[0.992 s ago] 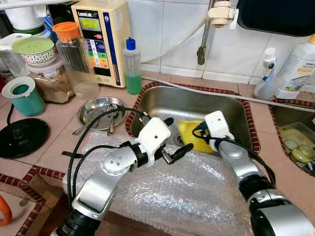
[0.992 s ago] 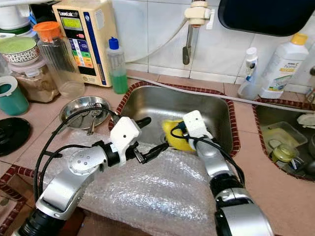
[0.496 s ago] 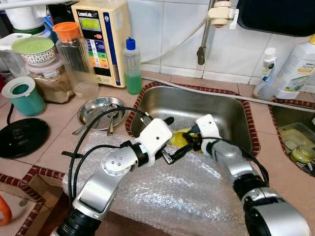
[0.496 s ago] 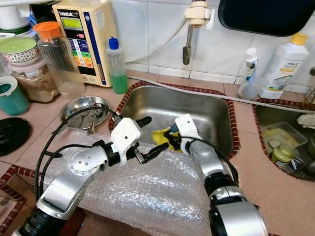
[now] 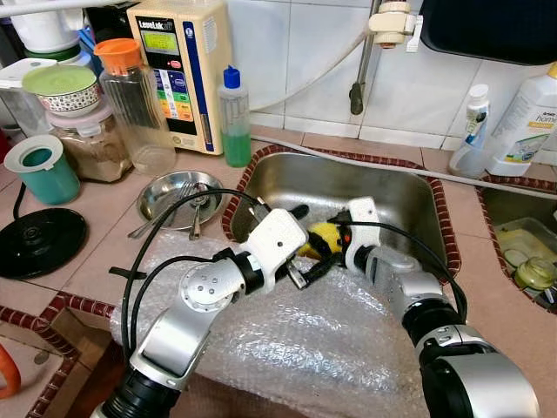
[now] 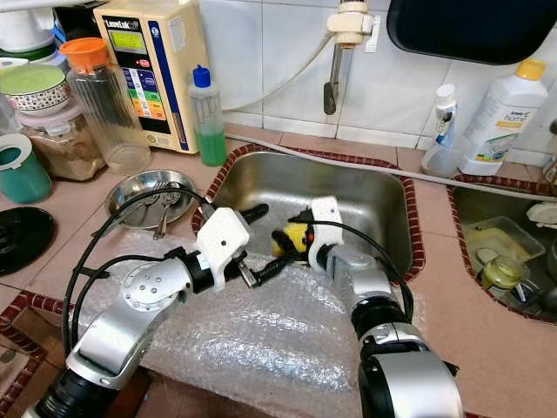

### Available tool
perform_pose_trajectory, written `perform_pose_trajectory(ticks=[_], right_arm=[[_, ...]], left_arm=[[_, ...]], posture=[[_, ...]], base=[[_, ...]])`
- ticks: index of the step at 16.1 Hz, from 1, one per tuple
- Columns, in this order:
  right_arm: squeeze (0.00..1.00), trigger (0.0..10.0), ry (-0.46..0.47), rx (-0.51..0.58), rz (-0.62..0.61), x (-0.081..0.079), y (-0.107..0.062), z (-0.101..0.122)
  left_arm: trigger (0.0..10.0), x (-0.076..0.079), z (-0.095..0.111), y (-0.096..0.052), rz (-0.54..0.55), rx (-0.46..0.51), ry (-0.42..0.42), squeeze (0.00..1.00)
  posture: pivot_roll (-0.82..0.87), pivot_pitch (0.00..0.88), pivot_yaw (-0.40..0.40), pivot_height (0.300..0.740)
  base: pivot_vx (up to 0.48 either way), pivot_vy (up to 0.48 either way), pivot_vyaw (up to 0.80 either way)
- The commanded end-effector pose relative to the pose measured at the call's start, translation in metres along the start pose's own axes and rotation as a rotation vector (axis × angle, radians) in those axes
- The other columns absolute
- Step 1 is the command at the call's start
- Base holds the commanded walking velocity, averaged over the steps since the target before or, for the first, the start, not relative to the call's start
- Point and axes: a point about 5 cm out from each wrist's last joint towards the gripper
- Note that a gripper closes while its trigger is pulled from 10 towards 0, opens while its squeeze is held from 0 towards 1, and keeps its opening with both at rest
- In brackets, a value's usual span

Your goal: Kitchen organization

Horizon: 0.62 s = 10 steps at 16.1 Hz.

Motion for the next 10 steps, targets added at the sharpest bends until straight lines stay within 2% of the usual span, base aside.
perform_pose_trajectory(ticks=[1, 3, 5, 6, 7, 10], right_arm=[[1.00, 10.0, -0.035, 0.111, -0.014, -0.001, -0.001, 0.021], [1.00, 10.0, -0.040, 0.218, 0.014, -0.008, -0.007, 0.034], [1.00, 10.0, -0.050, 0.269, 0.037, -0.014, -0.012, 0.040], [1.00, 10.0, -0.042, 0.319, 0.066, -0.022, -0.019, 0.047], [1.00, 10.0, -0.051, 0.350, 0.089, -0.028, -0.026, 0.052], [1.00, 10.0, -0.097, 0.370, 0.125, -0.041, -0.039, 0.056]], left_arm=[[10.0, -0.015, 0.000, -0.001, 0.101, -0.007, 0.017, 1.00], [10.0, -0.034, 0.001, -0.003, 0.229, -0.005, 0.001, 1.00], [10.0, -0.044, -0.001, -0.005, 0.301, -0.008, -0.023, 1.00], [10.0, -0.057, -0.003, -0.009, 0.402, -0.020, -0.046, 1.00], [10.0, -0.069, -0.007, -0.014, 0.496, -0.055, -0.065, 1.00], [10.0, -0.087, -0.026, -0.024, 0.604, -0.177, -0.118, 1.00]], posture=[[0.04, 0.000, -0.004, 0.740], [0.04, 0.000, -0.007, 0.740], [0.04, 0.000, -0.006, 0.740], [0.04, 0.000, -0.004, 0.740], [0.03, 0.000, -0.003, 0.740], [0.03, 0.000, 0.001, 0.740]], base=[[0.000, 0.000, 0.00], [0.000, 0.000, 0.00], [0.000, 0.000, 0.00], [0.000, 0.000, 0.00], [0.000, 0.000, 0.00], [0.000, 0.000, 0.00]])
Point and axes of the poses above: a point about 5 cm out from each wrist's last joint towards the gripper, its own y axis pointing out of the wrist towards the gripper, its own z axis along the axis of the wrist's last joint, x = y × z, and after that the axes turned 8 degrees about y, right-handed
